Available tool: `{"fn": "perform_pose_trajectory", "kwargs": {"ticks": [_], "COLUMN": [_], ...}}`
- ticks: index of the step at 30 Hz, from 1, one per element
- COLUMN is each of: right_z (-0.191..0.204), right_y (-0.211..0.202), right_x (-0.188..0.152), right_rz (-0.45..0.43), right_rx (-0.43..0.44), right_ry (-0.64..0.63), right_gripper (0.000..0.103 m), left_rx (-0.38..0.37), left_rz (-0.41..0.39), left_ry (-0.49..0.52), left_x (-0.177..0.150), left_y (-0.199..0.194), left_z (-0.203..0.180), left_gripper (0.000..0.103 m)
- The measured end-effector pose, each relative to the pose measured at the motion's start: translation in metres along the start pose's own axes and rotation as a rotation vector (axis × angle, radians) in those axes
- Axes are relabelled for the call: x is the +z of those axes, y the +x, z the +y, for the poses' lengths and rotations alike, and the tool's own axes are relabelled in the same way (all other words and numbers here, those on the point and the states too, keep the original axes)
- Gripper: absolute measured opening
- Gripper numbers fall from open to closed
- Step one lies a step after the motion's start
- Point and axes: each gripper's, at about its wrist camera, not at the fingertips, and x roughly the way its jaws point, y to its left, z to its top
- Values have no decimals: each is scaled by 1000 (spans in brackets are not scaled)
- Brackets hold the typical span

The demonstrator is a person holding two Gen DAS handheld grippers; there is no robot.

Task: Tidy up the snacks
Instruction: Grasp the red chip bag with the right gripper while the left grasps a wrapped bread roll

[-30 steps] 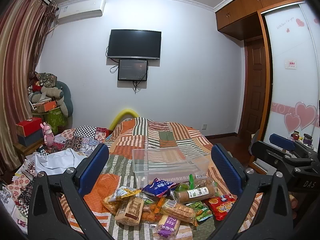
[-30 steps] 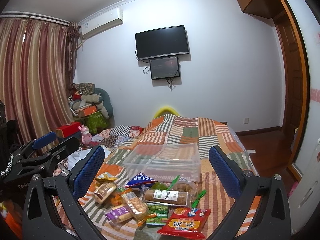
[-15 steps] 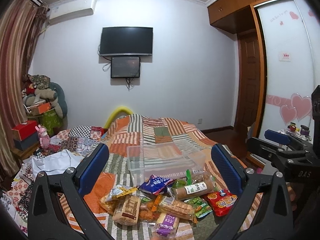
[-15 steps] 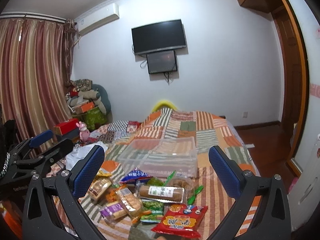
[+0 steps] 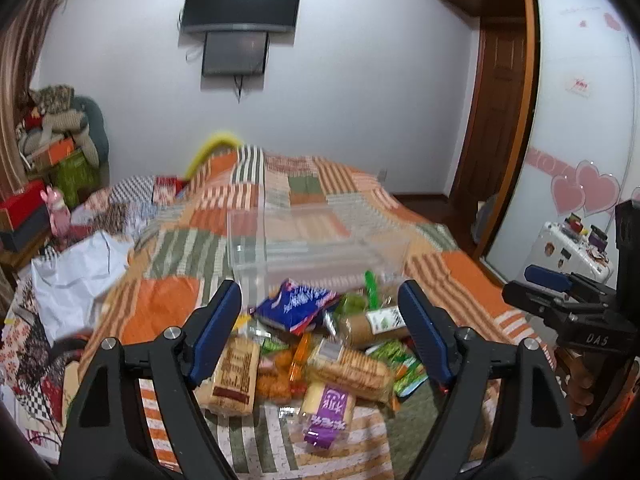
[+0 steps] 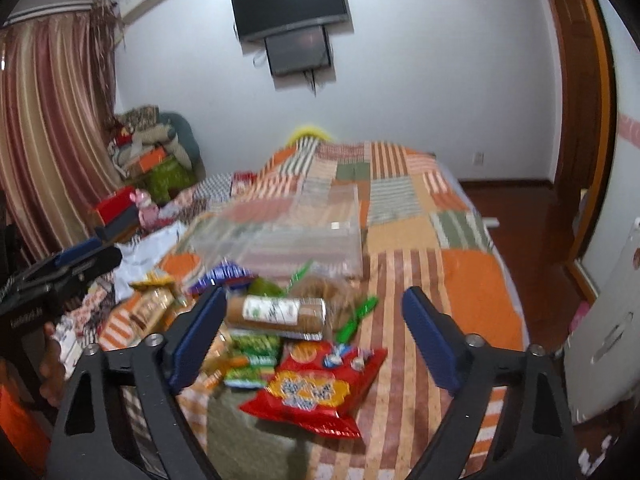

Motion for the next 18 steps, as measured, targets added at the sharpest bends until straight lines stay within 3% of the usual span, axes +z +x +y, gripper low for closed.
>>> {"fn": "perform_pose_trajectory", "kwargs": {"ticks": [4,18], "right_z": [-4,-24], "right_y": [11,37], "right_x": [-12,-33], "right_rz": [77,239], "right_rx": [8,43], "right_ry": [10,86], "right_gripper": [79,79], "left_rx": [-14,-42], "left_rz": [84,320], "left_ry": [2,-8], "left_x": [-6,-45], "left_y": [17,58], "left_z": [2,-1], "left_gripper": [72,72]}}
